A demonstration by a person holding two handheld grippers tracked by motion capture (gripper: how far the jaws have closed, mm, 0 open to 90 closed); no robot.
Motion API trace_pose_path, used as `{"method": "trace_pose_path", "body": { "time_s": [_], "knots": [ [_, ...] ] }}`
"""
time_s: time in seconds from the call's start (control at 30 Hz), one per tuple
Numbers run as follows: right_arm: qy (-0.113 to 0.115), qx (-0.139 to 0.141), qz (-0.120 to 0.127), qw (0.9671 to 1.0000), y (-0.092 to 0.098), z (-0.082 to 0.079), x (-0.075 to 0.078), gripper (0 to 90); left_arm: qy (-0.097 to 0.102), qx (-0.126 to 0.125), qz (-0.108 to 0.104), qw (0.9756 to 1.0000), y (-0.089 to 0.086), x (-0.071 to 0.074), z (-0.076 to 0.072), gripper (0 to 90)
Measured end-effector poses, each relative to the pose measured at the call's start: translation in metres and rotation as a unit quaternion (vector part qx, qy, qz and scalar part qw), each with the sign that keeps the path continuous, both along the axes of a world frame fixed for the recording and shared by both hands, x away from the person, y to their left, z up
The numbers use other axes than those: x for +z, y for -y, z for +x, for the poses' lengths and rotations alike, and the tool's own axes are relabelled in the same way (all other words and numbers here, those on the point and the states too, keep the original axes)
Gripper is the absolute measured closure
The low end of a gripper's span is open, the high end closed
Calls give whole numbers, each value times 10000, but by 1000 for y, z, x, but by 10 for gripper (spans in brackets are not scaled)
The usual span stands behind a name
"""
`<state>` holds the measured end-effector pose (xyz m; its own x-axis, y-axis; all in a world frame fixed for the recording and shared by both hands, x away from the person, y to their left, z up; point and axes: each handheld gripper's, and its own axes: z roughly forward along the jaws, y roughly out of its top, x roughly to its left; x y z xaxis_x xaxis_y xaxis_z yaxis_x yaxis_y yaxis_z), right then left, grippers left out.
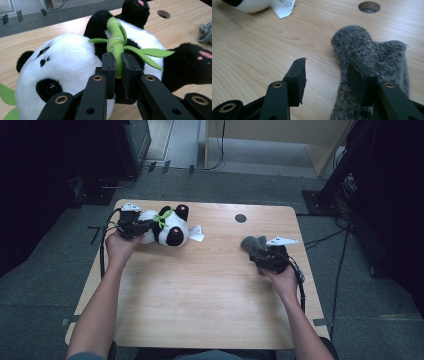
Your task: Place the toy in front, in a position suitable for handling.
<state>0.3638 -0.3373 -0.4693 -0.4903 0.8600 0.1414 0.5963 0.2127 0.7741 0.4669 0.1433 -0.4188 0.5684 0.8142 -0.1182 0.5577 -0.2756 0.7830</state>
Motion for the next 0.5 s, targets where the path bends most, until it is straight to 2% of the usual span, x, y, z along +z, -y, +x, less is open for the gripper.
{"method": "trace_pose_path", "body": {
  "time_s": [0.03, 0.07, 0.13, 0.2, 0.33, 0.5],
  "knots": [
    [11, -30, 19, 10000, 2, 0, 0, 506, 131, -11, -3, 9999, 1, 5, -3, 826],
    [11, -30, 19, 10000, 2, 0, 0, 506, 131, -11, -3, 9999, 1, 5, -3, 829],
    [29, -75, 36, 10000, 5, 0, 1, 506, 208, 19, -231, 9995, 0, 11, -6, 832],
    [51, -99, 39, 9999, 7, 0, 2, 506, 300, 37, -289, 9991, 1, 17, -10, 836],
    [56, -106, 16, 9999, 7, 1, 1, 505, 229, 6, -331, 9992, 4, 23, -13, 839],
    [84, -148, -62, 9998, 8, 3, 1, 505, 311, -50, -373, 9988, 10, 34, -20, 839]
  ]
}}
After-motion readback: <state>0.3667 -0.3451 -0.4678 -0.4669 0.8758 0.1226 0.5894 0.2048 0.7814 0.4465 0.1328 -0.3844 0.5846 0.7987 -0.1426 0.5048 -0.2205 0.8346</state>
